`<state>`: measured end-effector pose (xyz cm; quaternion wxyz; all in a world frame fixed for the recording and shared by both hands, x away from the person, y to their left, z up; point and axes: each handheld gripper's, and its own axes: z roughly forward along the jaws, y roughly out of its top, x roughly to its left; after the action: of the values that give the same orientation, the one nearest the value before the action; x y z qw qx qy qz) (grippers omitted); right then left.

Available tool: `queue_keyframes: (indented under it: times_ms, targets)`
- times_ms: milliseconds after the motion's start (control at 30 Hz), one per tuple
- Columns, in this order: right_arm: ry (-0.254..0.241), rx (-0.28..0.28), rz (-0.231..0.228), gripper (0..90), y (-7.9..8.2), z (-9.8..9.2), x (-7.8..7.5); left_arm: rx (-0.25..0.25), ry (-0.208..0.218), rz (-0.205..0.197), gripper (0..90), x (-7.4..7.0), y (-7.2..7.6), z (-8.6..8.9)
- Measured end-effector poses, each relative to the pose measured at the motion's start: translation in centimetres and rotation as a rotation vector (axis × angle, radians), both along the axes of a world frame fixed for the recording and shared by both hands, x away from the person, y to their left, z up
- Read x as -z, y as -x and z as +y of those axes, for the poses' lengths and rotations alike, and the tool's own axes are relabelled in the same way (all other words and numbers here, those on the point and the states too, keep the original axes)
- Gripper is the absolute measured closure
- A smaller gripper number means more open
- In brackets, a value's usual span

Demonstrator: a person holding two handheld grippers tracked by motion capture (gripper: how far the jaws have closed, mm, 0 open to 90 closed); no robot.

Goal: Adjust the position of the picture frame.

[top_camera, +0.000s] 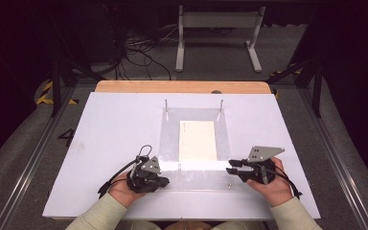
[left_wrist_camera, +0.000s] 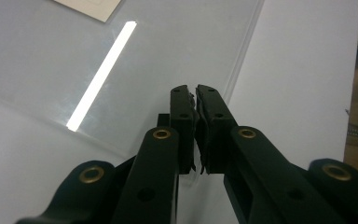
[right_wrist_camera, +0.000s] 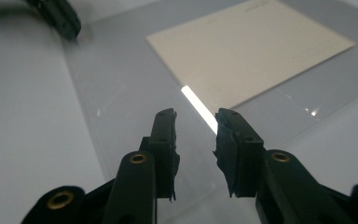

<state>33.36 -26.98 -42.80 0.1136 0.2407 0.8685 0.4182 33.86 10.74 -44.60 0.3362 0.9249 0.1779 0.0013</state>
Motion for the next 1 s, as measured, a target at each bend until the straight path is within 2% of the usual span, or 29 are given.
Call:
queue_keyframes:
  times_ms: [33, 67, 167, 233, 367, 433, 467, 500, 533, 700, 800, 867, 1000]
  targets:
    - [0.0, 0.0, 0.0, 67.6, 0.0, 0.0, 0.0, 0.0, 0.0, 0.0, 85.2, 0.0, 0.0, 0.0]
    - [0.015, -0.01, 0.009, 68.4, 0.7, -0.2, 0.3, 0.0, -0.001, -0.003, 85.2, 0.0, 0.0, 0.0]
    - [0.004, -0.037, 0.029, 69.5, 1.6, -0.4, 0.8, 0.004, 0.0, -0.002, 83.1, -0.1, 0.0, 0.1]
    - [0.024, -0.057, 0.039, 69.7, 1.9, -0.1, 1.2, -0.006, 0.007, -0.005, 81.4, -0.3, 0.0, 0.6]
    - [0.059, -0.078, 0.048, 71.7, 1.9, 0.3, 1.8, -0.032, 0.046, -0.012, 79.3, -0.5, -0.1, 1.6]
    - [0.079, -0.082, 0.048, 73.2, 2.0, 0.5, 2.0, -0.04, 0.035, -0.001, 79.7, -0.3, -0.1, 1.7]
    - [0.077, -0.083, 0.046, 73.6, 2.0, 0.5, 2.1, -0.033, 0.044, 0.007, 80.3, -0.1, -0.1, 1.7]
    - [0.079, -0.085, 0.045, 74.7, 2.0, 0.5, 2.1, -0.031, 0.024, 0.008, 81.3, 0.0, -0.1, 1.5]
    - [0.082, -0.09, 0.041, 76.2, 2.0, 0.6, 2.1, -0.025, 0.013, -0.014, 81.9, 0.1, 0.0, 1.3]
    - [0.088, -0.091, 0.026, 82.0, 2.2, 0.7, 2.1, -0.021, 0.0, -0.034, 83.3, 0.1, 0.3, 1.2]
    - [0.098, -0.091, 0.033, 83.2, 2.7, 0.8, 2.0, -0.004, -0.016, -0.029, 83.6, 0.0, 0.6, 1.1]
    - [0.1, -0.1, 0.038, 83.3, 2.9, 0.9, 1.9, 0.025, -0.029, -0.02, 83.6, -0.2, 1.1, 1.1]
    - [0.085, -0.126, 0.063, 83.3, 4.2, 0.7, 2.0, 0.079, -0.028, -0.004, 83.5, -0.2, 2.3, 1.2]
